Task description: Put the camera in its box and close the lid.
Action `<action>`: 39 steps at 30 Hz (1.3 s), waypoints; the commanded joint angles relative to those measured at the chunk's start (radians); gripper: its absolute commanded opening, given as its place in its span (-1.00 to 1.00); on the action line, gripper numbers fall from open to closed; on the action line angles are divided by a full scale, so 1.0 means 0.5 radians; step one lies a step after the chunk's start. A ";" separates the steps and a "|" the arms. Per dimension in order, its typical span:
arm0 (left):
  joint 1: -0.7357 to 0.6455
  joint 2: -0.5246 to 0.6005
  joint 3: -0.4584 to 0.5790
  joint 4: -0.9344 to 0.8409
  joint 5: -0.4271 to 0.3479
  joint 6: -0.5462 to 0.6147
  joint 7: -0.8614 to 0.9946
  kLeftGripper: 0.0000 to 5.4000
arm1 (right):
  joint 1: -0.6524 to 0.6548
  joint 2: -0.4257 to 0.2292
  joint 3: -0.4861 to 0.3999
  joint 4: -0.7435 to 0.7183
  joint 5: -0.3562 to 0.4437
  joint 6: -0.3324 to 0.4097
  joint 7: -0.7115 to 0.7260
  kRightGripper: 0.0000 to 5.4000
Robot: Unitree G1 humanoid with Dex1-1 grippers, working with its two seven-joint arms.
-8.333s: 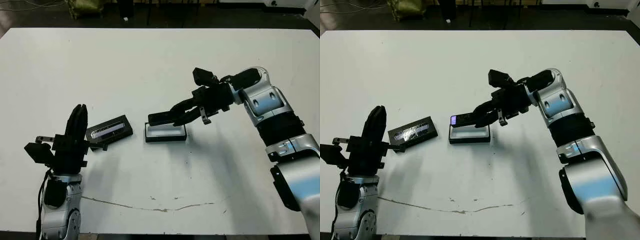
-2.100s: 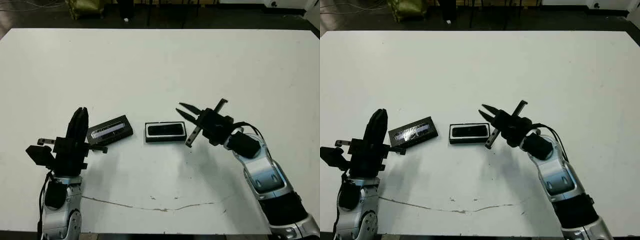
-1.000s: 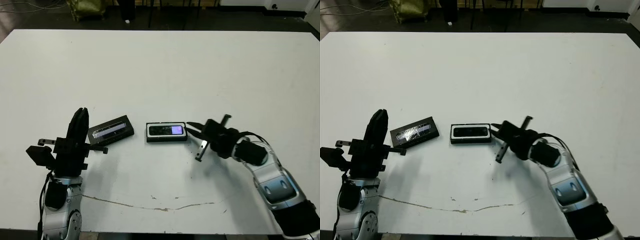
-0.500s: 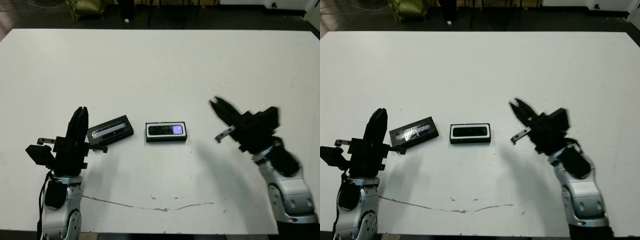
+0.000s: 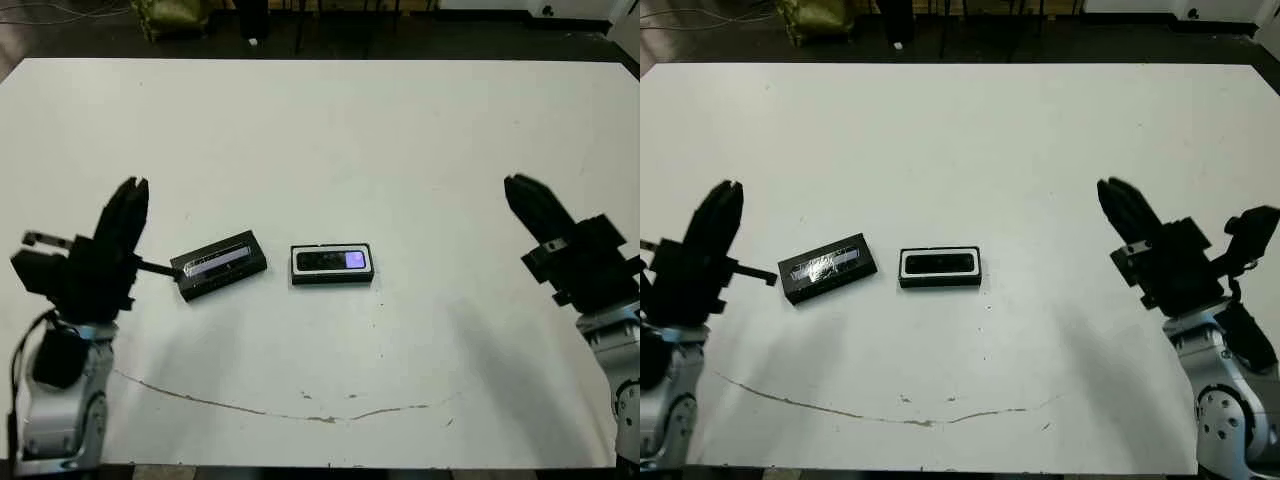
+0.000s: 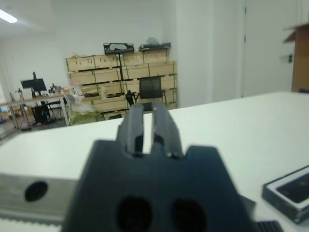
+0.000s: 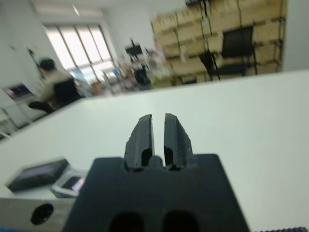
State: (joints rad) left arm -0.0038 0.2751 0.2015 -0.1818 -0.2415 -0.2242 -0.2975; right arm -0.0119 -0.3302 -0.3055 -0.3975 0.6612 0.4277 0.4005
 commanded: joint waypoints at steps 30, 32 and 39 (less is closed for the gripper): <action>-0.647 0.740 -0.312 0.719 -0.126 0.671 -1.321 0.38 | 0.203 -0.029 0.135 -0.116 -0.207 0.014 -0.068 -1.00; -0.721 0.772 -0.373 0.844 -0.092 0.607 -1.476 0.56 | 0.208 -0.046 0.146 -0.120 -0.248 0.014 -0.080 -1.00; -0.934 0.770 -0.455 1.299 -0.098 0.438 -1.951 1.00 | 0.199 -0.034 0.138 -0.045 -0.196 -0.003 -0.006 -1.00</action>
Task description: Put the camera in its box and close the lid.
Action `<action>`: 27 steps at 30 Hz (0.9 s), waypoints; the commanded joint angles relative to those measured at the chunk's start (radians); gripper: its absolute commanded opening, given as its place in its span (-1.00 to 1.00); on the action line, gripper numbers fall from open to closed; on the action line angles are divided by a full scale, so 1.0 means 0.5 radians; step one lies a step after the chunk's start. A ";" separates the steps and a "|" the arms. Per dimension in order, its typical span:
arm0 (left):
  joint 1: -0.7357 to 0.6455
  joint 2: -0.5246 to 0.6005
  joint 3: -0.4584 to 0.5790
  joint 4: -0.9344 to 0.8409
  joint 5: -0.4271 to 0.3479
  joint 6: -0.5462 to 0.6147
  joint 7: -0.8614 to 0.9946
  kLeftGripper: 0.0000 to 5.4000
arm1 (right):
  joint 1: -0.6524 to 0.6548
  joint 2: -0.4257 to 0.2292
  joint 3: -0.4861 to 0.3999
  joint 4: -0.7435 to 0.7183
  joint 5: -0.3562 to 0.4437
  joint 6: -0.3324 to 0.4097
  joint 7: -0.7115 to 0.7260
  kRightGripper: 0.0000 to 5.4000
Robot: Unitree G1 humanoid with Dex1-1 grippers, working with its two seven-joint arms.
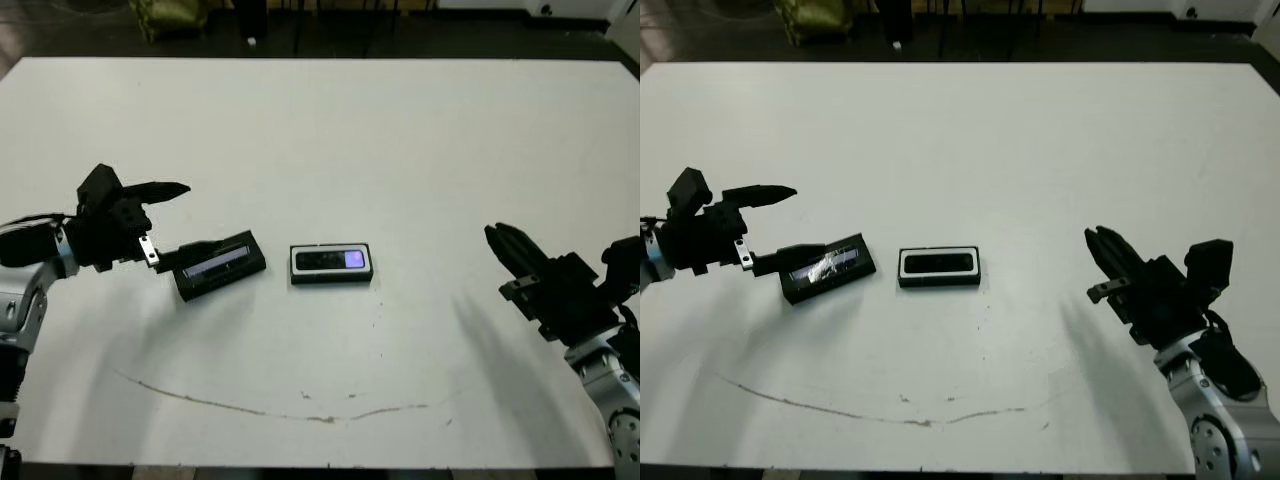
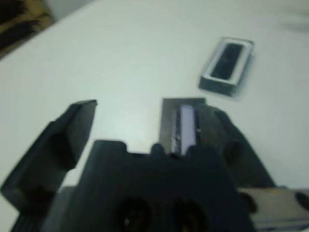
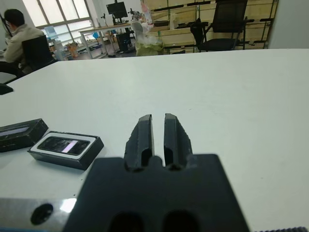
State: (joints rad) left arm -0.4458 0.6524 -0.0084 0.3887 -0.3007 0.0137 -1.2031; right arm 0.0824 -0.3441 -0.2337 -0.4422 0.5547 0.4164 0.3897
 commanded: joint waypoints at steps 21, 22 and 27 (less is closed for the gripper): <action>-0.347 -0.107 -0.086 0.933 0.151 -0.175 -0.631 1.00 | 0.001 -0.009 0.002 0.067 -0.014 -0.014 0.022 -1.00; -0.347 -0.110 -0.087 0.941 0.162 -0.183 -0.625 1.00 | 0.000 -0.011 0.002 0.066 -0.014 -0.014 0.021 -1.00; -0.356 -0.126 -0.086 0.994 0.183 -0.196 -0.663 1.00 | -0.003 -0.017 -0.009 0.073 0.018 -0.007 0.039 -1.00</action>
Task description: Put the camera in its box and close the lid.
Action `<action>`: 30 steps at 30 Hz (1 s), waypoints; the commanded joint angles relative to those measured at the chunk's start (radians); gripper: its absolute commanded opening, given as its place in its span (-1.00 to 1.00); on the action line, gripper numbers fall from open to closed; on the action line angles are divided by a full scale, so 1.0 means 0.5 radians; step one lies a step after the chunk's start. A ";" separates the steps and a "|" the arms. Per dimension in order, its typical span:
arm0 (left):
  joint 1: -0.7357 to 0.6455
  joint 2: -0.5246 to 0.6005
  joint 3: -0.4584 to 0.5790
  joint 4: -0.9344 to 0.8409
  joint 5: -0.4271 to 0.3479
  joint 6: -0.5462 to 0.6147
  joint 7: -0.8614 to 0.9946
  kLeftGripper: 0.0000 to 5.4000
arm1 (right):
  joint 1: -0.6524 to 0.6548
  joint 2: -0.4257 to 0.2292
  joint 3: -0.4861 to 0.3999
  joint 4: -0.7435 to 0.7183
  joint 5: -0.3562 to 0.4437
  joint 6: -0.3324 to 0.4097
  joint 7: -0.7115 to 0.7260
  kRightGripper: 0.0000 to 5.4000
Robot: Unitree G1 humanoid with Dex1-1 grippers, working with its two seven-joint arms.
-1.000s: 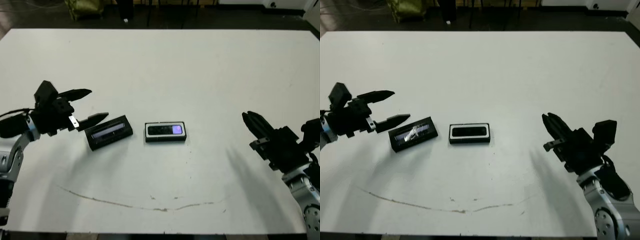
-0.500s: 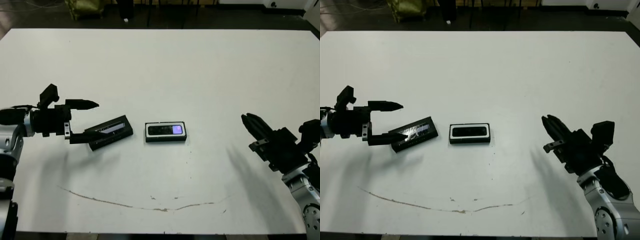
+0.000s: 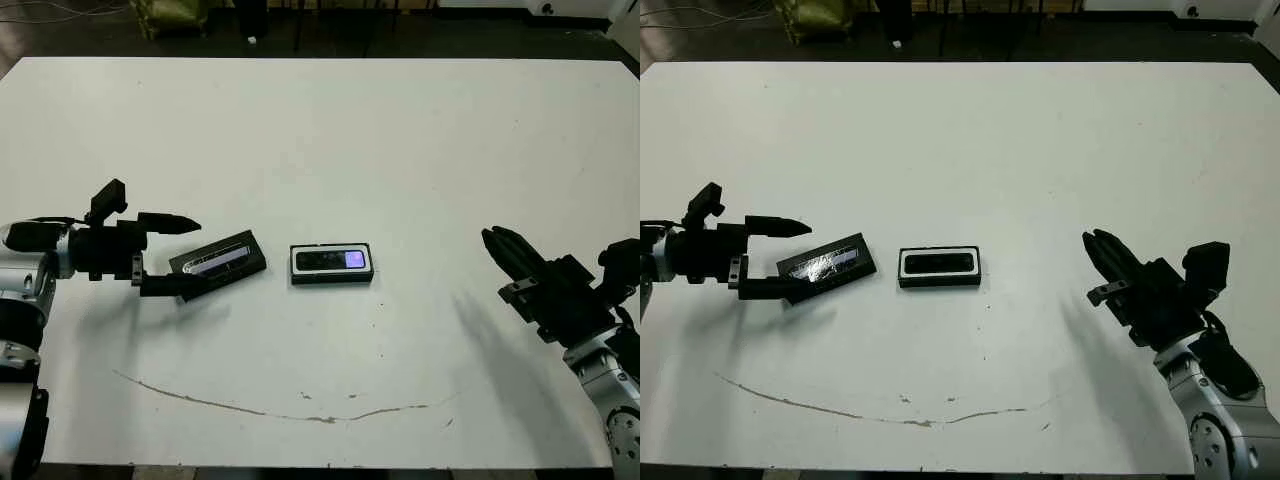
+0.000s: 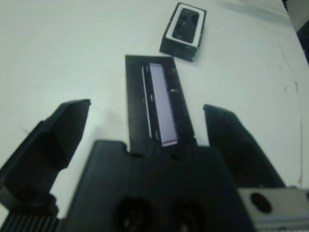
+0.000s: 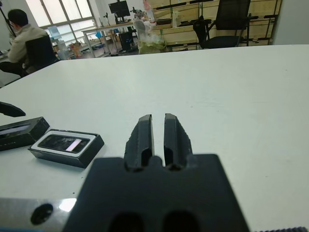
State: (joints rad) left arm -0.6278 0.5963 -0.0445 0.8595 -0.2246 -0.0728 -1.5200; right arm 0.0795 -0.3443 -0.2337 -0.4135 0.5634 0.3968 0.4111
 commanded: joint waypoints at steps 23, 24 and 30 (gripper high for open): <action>0.082 -0.043 -0.054 0.201 0.173 -0.292 0.041 1.00 | -0.003 -0.035 -0.005 0.003 -0.063 0.010 0.000 -1.00; 0.090 -0.042 -0.057 0.207 0.179 -0.283 0.051 1.00 | -0.006 -0.030 -0.013 0.001 -0.037 0.022 0.008 -1.00; 0.153 -0.037 -0.065 0.179 0.202 -0.287 0.140 1.00 | -0.007 -0.023 -0.018 0.029 -0.013 0.015 0.017 -1.00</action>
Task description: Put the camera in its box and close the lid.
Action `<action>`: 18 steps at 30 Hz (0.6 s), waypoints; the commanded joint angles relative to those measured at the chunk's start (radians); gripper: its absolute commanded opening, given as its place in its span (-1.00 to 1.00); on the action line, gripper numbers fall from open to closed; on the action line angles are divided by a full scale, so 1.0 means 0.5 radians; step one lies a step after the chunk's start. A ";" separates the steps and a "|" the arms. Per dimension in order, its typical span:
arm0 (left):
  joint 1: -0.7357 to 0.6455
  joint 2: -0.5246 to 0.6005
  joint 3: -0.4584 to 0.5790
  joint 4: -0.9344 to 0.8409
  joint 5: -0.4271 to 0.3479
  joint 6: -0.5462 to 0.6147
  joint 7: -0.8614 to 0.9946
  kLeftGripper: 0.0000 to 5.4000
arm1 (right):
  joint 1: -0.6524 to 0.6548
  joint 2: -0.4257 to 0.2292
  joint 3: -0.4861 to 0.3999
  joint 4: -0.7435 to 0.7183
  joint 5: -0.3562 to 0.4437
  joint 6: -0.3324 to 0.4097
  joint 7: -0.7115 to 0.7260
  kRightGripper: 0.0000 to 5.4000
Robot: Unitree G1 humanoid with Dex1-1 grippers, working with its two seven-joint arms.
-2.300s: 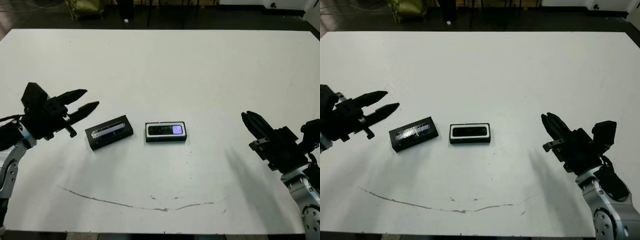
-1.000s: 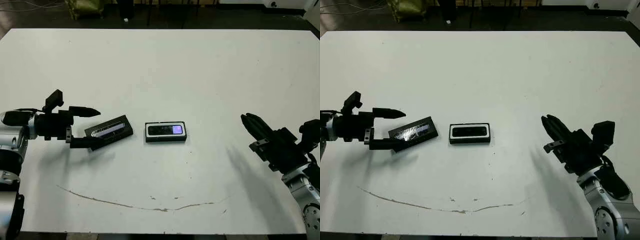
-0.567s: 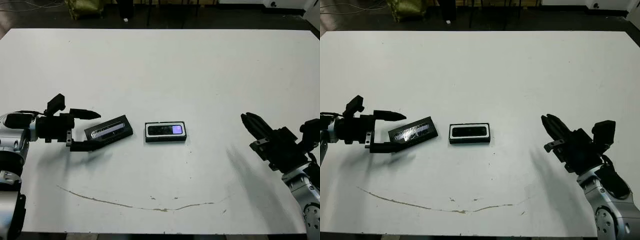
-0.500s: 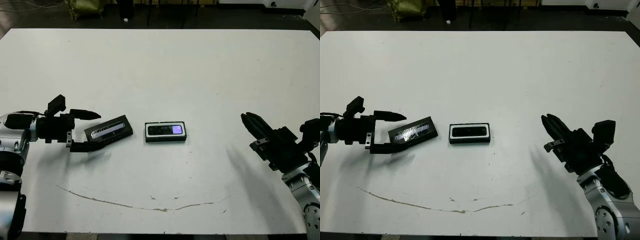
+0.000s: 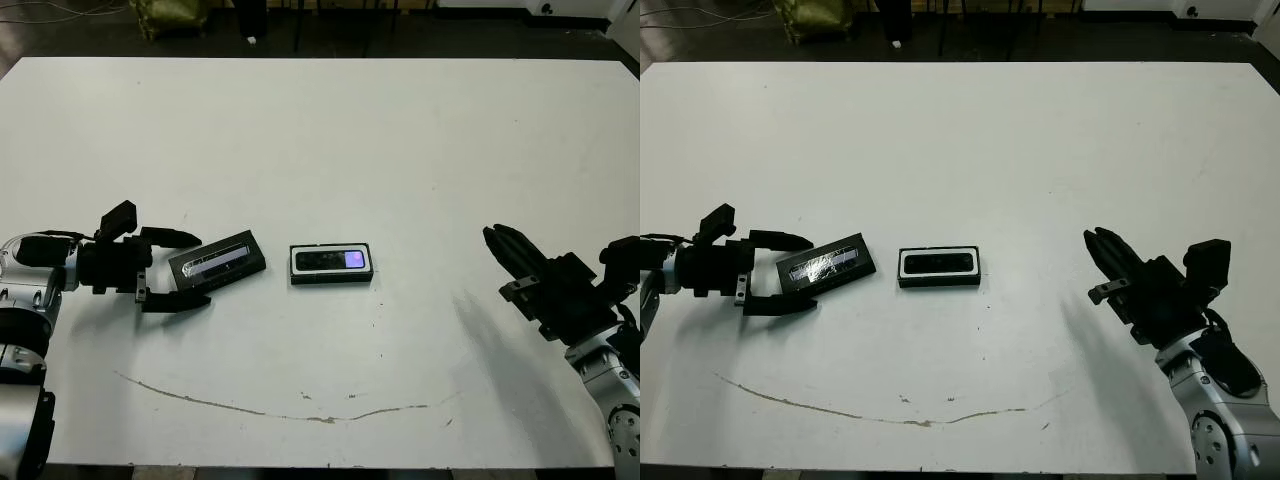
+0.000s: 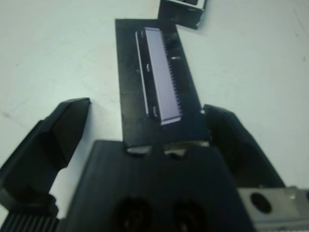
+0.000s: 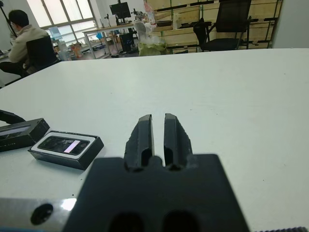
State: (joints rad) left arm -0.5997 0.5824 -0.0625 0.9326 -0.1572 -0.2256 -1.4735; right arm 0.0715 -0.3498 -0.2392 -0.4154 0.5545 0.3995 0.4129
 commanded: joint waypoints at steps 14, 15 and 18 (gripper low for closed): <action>0.200 -0.015 0.034 -0.047 -0.040 0.274 0.157 0.61 | 0.018 -0.008 -0.004 0.031 -0.021 -0.004 0.014 -1.00; 0.203 -0.019 0.049 -0.046 -0.067 0.309 0.140 0.51 | 0.019 -0.011 -0.001 0.030 -0.033 -0.006 0.011 -1.00; 0.214 -0.024 0.087 -0.044 -0.118 0.318 0.104 0.25 | 0.021 -0.009 0.000 0.027 -0.041 0.001 0.001 -1.00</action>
State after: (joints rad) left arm -0.5414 0.5785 -0.0072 0.8899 -0.2312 -0.0939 -1.4104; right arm 0.0712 -0.3500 -0.2404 -0.4119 0.5456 0.3966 0.4220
